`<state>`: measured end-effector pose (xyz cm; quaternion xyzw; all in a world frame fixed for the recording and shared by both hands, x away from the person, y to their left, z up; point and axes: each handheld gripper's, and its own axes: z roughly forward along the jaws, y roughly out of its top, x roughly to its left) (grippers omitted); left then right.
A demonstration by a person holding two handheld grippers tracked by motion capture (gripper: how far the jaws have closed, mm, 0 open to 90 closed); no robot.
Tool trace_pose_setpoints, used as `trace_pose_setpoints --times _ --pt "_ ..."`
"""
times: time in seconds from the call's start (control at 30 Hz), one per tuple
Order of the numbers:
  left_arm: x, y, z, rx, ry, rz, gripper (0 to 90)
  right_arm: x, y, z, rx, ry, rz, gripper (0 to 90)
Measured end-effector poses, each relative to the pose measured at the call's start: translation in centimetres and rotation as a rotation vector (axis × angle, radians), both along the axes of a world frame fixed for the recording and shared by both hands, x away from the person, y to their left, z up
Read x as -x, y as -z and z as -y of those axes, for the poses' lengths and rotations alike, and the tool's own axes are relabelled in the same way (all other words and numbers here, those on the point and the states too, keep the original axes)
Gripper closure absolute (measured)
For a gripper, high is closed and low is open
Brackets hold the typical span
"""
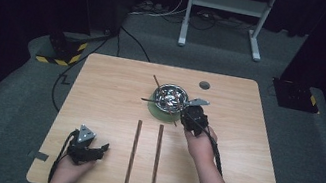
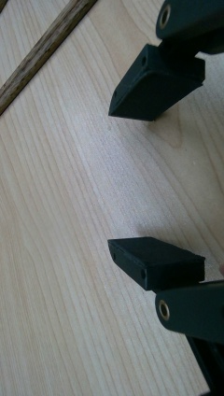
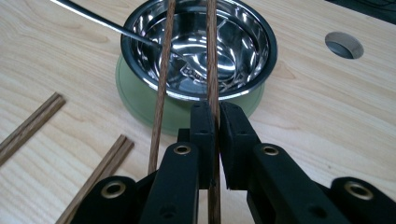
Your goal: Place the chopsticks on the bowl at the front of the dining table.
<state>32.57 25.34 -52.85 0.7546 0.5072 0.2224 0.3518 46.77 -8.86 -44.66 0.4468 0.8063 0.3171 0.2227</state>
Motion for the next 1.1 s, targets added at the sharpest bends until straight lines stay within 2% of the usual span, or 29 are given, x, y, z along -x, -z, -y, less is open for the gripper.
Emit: trace_pose_setpoints --times 0.23,0.37,0.57,0.63,0.7,0.93,1.1 --pt "0.0 0.0 -0.1 0.006 -0.002 -0.001 30.5 -1.6 -0.3 -1.1 0.001 -0.001 -0.002 84.2" --pt "0.0 0.0 -0.1 0.009 -0.002 -0.001 30.4 -2.6 -0.6 -2.1 0.017 -0.007 0.013 84.2" --pt "0.0 0.0 -0.1 0.01 -0.001 0.0 30.4 -3.6 -0.4 -3.0 0.016 0.003 0.003 84.2" --pt "0.0 0.0 -0.1 0.013 -0.001 -0.001 30.4 -4.2 -0.3 -3.5 0.02 -0.002 -0.013 84.2" --pt "0.0 0.0 -0.1 0.013 -0.001 0.0 30.4 -4.6 -0.3 -3.8 0.027 0.002 -0.004 84.2" --pt "0.0 0.0 -0.1 0.014 -0.001 0.001 30.4 -5.6 -0.4 -4.6 0.021 0.003 -0.022 84.2" --pt "0.0 0.0 -0.1 0.014 -0.001 0.0 30.4 -6.4 -0.1 -5.0 0.034 0.01 -0.01 84.2"
